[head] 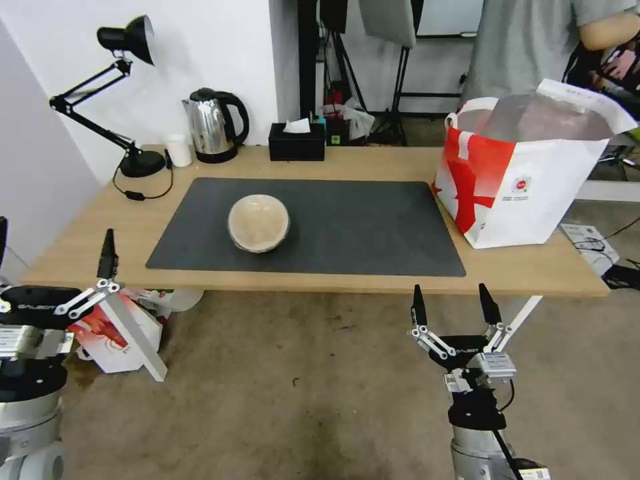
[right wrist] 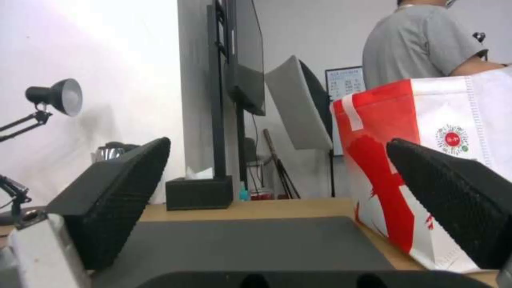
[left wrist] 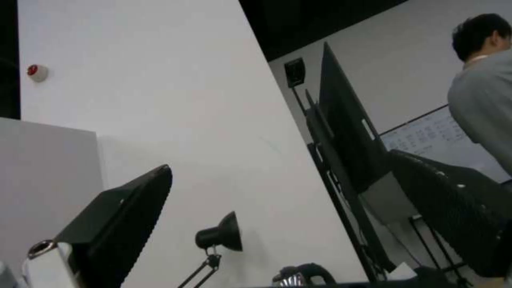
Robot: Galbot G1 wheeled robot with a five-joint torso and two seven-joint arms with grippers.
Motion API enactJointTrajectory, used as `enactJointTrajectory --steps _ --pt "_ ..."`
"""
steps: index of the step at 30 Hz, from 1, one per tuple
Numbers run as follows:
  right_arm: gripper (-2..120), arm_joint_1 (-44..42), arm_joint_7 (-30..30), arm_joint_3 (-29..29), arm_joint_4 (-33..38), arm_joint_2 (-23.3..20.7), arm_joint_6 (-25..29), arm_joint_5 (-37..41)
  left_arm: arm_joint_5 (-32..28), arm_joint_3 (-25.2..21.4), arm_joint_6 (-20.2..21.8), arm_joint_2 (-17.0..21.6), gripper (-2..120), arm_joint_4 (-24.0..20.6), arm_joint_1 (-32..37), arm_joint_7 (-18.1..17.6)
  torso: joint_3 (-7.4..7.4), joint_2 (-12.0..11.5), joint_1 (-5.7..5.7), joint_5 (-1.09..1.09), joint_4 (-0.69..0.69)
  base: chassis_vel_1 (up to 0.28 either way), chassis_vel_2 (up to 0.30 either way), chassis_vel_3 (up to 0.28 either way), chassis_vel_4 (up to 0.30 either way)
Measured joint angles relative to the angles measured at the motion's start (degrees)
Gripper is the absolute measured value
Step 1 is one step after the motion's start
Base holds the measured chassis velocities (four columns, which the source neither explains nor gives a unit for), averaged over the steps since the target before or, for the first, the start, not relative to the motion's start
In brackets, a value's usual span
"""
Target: Pick up the trash from the table and place it into the takeout bag.
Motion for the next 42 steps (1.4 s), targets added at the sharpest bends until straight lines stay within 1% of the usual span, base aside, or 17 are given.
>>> enactJointTrajectory --steps 9,11,12,16,21,24,26,27,30,31,35,36,40,41,42 --pt "100 0.0 0.0 0.0 0.0 0.0 0.0 0.0 -0.3 0.8 1.2 1.2 100 -1.6 0.6 1.4 0.00 0.0 0.00 0.01 0.01 0.000 0.000 0.000 0.000" --pt "100 0.0 0.0 0.0 0.0 0.0 0.0 0.0 -0.3 1.0 2.4 2.4 100 -2.2 0.4 1.6 0.00 0.0 0.00 0.01 0.00 0.000 0.000 0.000 0.000" --pt "100 0.0 0.0 0.0 0.0 0.0 0.0 0.0 -0.3 1.0 2.4 2.4 100 -2.2 0.4 1.6 0.00 0.0 0.00 0.01 0.00 0.000 0.000 0.000 0.000" --pt "100 0.0 0.0 0.0 0.0 0.0 0.0 0.0 -0.6 1.2 4.1 5.7 100 -2.7 0.4 1.8 0.00 0.0 0.00 0.01 0.00 0.000 0.000 0.000 0.000" --pt "100 0.0 0.0 0.0 0.0 0.0 0.0 0.0 -0.9 1.0 4.8 7.2 100 -3.0 0.5 1.8 0.00 0.0 0.00 0.01 0.00 0.000 0.000 0.000 0.000" --pt "100 0.0 0.0 0.0 0.0 0.0 0.0 0.0 -2.2 0.7 6.3 10.4 100 -3.5 0.5 1.7 0.00 0.0 0.00 0.01 0.00 0.000 0.000 0.000 0.000" --pt "100 0.0 0.0 0.0 0.0 0.0 0.0 0.0 -3.6 0.6 7.2 13.2 100 -3.5 0.7 1.7 0.00 0.0 0.00 0.00 0.00 0.000 0.000 0.000 0.000" --pt "100 0.0 0.0 0.0 0.0 0.0 0.0 0.0 -3.6 0.6 7.2 13.2 100 -3.5 0.7 1.7 0.00 0.0 0.00 0.00 0.00 0.000 0.000 0.000 0.000" --pt "100 0.0 0.0 0.0 0.0 0.0 0.0 0.0 -5.7 0.6 8.2 16.3 100 -3.3 0.7 1.5 0.00 0.0 -0.01 0.01 0.00 0.000 0.000 0.000 0.000" --pt "100 0.0 0.0 0.0 0.0 0.0 0.0 0.0 -5.7 0.6 8.2 16.3 100 -3.3 0.7 1.5 0.00 0.0 -0.01 0.01 0.00 0.000 0.000 0.000 0.000" --pt "100 0.0 0.0 0.0 0.0 0.0 0.0 0.0 -7.5 0.6 9.2 19.5 100 -2.6 0.4 1.5 0.00 0.0 0.00 0.00 0.00 0.000 0.000 0.000 0.000" --pt "100 0.0 0.0 0.0 0.0 0.0 0.0 0.0 -7.5 0.6 9.2 19.5 100 -2.6 0.4 1.5 0.00 0.0 0.00 0.00 0.00 0.000 0.000 0.000 0.000" --pt "100 0.0 0.0 0.0 0.0 0.0 0.0 0.0 -8.7 0.6 10.3 23.5 100 -1.6 -0.6 1.5 0.00 0.0 0.00 0.00 0.01 0.000 0.000 0.000 0.000" --pt "100 0.0 0.0 0.0 0.0 0.0 0.0 0.0 -8.7 0.6 10.3 23.5 100 -1.6 -0.6 1.5 0.00 0.0 0.00 0.00 0.01 0.000 0.000 0.000 0.000" --pt "100 0.0 0.0 0.0 0.0 0.0 0.0 0.0 -8.6 0.4 10.4 24.6 100 -1.2 -1.0 1.5 0.00 0.0 -0.01 0.00 0.01 0.000 0.000 0.000 0.000"
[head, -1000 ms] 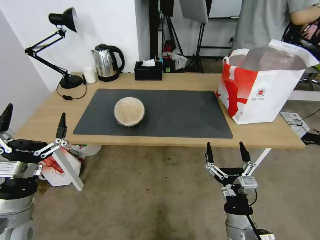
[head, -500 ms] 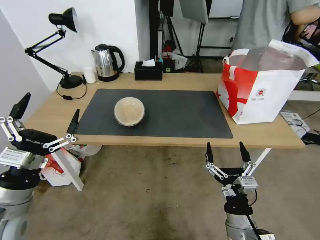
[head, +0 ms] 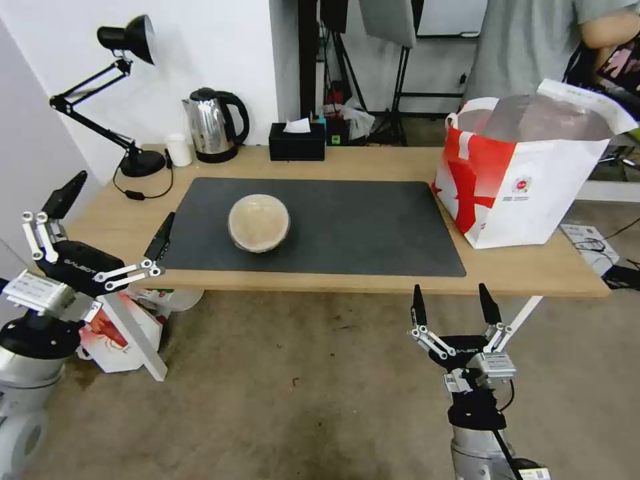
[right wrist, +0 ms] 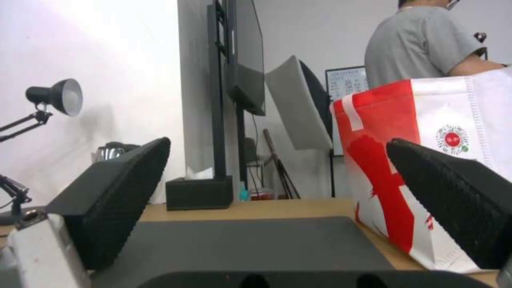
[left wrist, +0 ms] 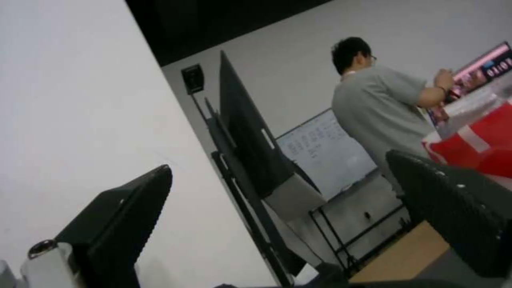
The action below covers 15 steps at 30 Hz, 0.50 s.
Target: Pick up the trash from the table and place it into the takeout bag.
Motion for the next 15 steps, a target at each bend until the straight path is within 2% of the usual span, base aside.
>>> enactJointTrajectory --steps 3,4,7,15 --pt "100 0.0 0.0 0.0 0.0 0.0 0.0 0.0 0.0 -1.8 0.7 5.4 100 1.8 -1.6 -0.1 0.00 0.0 0.00 0.00 -0.02 0.000 0.000 0.000 0.000" --pt "100 0.0 0.0 0.0 0.0 0.0 0.0 0.0 0.0 -1.8 0.7 5.4 100 1.8 -1.6 -0.1 0.00 0.0 0.00 0.00 -0.02 0.000 0.000 0.000 0.000" --pt "100 0.0 0.0 0.0 0.0 0.0 0.0 0.0 0.1 -2.9 1.3 10.3 100 4.7 -3.3 0.0 0.00 0.0 0.00 0.00 0.00 0.000 0.000 0.000 0.000" --pt "100 0.0 0.0 0.0 0.0 0.0 0.0 0.0 0.4 -1.7 2.8 15.4 100 7.7 -6.0 0.8 0.00 0.0 0.00 0.00 0.00 0.000 0.000 0.000 0.000"
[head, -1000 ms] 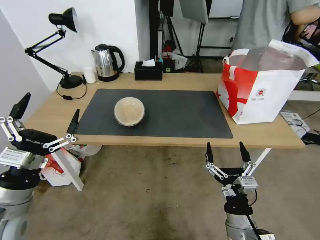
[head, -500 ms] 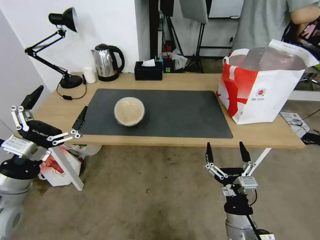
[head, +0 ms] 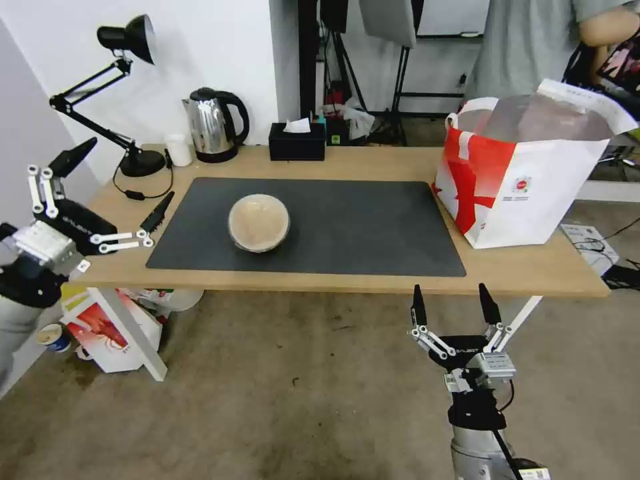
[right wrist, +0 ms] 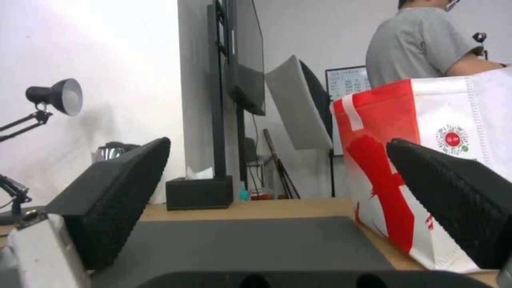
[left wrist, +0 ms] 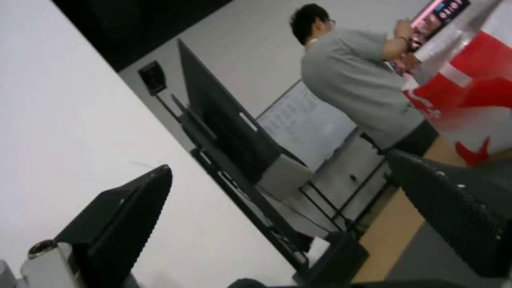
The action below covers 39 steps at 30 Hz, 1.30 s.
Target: Pick up the trash from the table and place it into the takeout bag.
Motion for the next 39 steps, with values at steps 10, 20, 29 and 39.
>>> enactJointTrajectory --steps 10,20,29,39 --pt "100 0.0 0.0 0.0 0.0 0.0 0.0 0.0 -4.4 1.8 3.3 5.3 100 0.6 -0.9 0.4 0.00 0.0 0.00 0.00 0.00 0.000 0.000 0.000 0.000" --pt "100 0.0 0.0 0.0 0.0 0.0 0.0 0.0 -8.4 2.6 6.7 6.6 100 -1.1 0.3 0.2 0.00 0.0 0.00 0.01 0.00 0.000 0.000 0.000 0.000" --pt "100 0.0 0.0 0.0 0.0 0.0 0.0 0.0 -16.6 4.4 11.4 9.4 100 -2.5 0.9 -0.8 0.00 0.0 0.00 0.01 0.00 0.000 0.000 0.000 0.000" --pt "100 0.0 0.0 0.0 0.0 0.0 0.0 0.0 -21.7 10.2 14.4 9.2 100 -2.2 -1.2 -3.4 0.00 0.0 0.00 0.01 0.00 0.000 0.000 0.000 0.000"
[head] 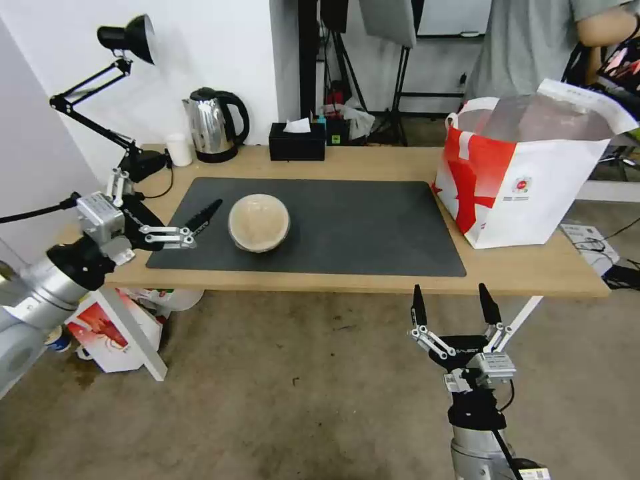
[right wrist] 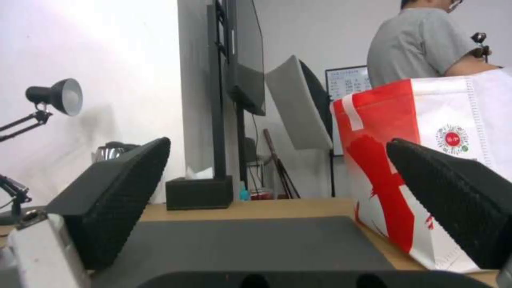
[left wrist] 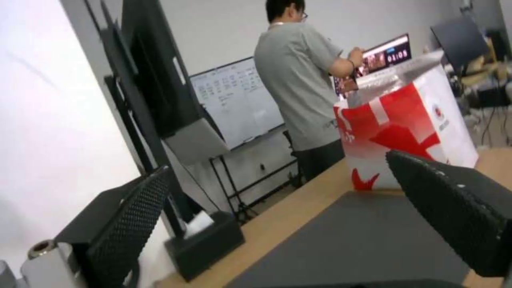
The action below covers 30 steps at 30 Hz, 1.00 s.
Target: Pick up the trash from the table and place it into the takeout bag.
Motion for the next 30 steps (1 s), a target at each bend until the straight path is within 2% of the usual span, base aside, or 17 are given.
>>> enactJointTrajectory --steps 1,6,21,30 --pt "100 0.0 0.0 0.0 0.0 0.0 0.0 0.0 -1.3 1.8 0.6 -0.8 100 0.2 -0.6 -0.7 0.00 0.0 0.00 0.00 0.00 0.000 0.000 0.000 0.000" --pt "100 0.0 0.0 0.0 0.0 0.0 0.0 0.0 -2.2 4.5 1.2 -2.8 100 0.4 -0.8 -1.2 0.00 0.0 0.00 0.00 0.01 0.000 0.000 0.000 0.000" --pt "100 0.0 0.0 0.0 0.0 0.0 0.0 0.0 -0.7 8.5 1.6 -6.6 100 2.4 -1.5 -1.3 0.00 0.0 0.00 0.00 0.01 0.000 0.000 0.000 0.000" --pt "100 0.0 0.0 0.0 0.0 0.0 0.0 0.0 0.0 12.5 2.0 -8.3 100 3.7 -3.6 -1.5 0.00 0.0 0.00 0.00 0.00 0.000 0.000 0.000 0.000"
